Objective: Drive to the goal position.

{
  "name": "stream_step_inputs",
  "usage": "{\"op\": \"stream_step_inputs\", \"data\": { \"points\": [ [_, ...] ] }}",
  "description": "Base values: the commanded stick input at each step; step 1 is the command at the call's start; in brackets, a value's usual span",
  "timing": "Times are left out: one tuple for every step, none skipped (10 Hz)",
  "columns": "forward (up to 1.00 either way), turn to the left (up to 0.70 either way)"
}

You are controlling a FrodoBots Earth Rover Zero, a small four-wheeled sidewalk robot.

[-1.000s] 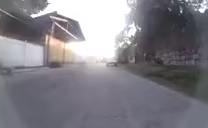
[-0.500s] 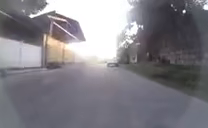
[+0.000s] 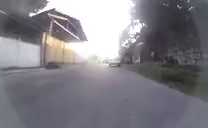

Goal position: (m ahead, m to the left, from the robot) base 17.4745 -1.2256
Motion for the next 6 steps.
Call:
{"op": "stream_step_inputs", "data": {
  "points": [
    [1.00,0.01],
    [1.00,0.01],
    [1.00,0.01],
    [1.00,0.01],
    [1.00,0.01],
    [1.00,0.01]
  ]
}}
